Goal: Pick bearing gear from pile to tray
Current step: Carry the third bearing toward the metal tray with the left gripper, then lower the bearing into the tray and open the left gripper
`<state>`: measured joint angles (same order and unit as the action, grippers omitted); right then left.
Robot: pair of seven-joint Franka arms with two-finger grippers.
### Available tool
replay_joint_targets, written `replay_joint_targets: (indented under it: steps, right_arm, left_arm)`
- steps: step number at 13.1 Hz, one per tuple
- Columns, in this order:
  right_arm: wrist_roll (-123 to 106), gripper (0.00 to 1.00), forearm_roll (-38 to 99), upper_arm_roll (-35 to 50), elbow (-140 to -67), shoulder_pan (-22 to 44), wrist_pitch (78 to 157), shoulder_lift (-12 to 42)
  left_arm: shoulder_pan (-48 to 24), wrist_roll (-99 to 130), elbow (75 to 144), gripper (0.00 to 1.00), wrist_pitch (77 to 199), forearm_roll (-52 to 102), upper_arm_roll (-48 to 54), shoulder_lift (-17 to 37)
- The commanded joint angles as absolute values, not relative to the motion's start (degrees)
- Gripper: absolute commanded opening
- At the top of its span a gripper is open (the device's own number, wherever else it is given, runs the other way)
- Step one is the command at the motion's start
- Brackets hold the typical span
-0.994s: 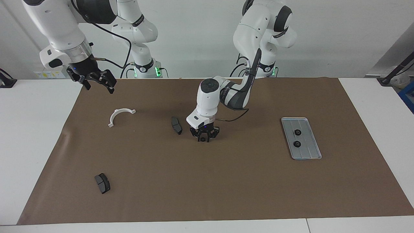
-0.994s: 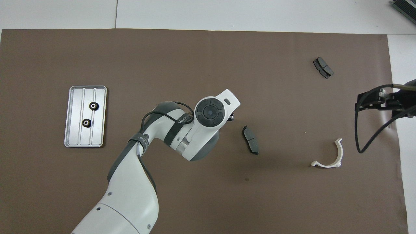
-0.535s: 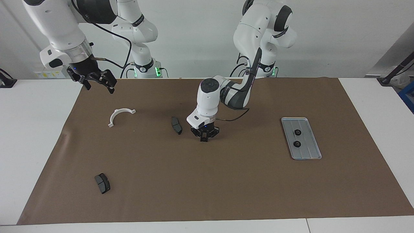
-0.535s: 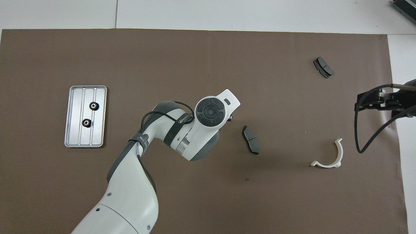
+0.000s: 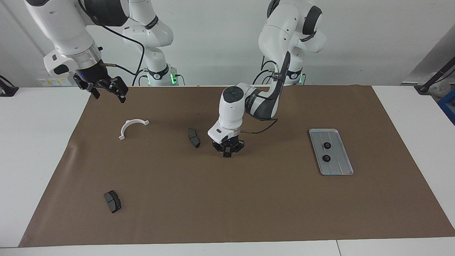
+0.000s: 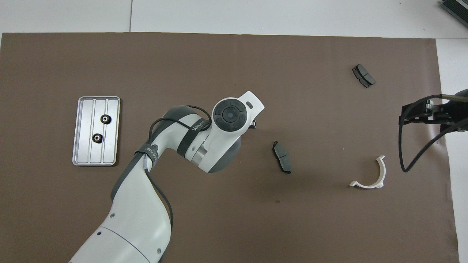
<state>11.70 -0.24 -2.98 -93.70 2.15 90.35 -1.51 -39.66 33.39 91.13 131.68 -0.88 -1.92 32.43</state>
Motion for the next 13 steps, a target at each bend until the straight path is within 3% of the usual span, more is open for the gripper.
replay_joint_targets:
  steps: [1, 7, 13]
  right_arm:
    - [9.93, 1.0, 1.05, -2.99, -94.13, 1.93, 90.26, -2.02]
    - [9.93, 1.0, 0.97, -2.99, -94.13, 1.93, 90.26, -2.02]
    - [9.93, 1.0, 1.05, -2.99, -94.13, 1.93, 90.26, -2.02]
  left_arm:
    - [-34.48, 30.26, 90.97, 0.02, 129.55, -1.23, -1.76, 30.77]
    - [-17.08, 0.58, 100.18, 0.04, 126.31, -0.44, -1.49, 20.84]
    - [-0.9, -30.55, 107.22, 0.05, 127.97, -0.35, -1.58, 18.11]
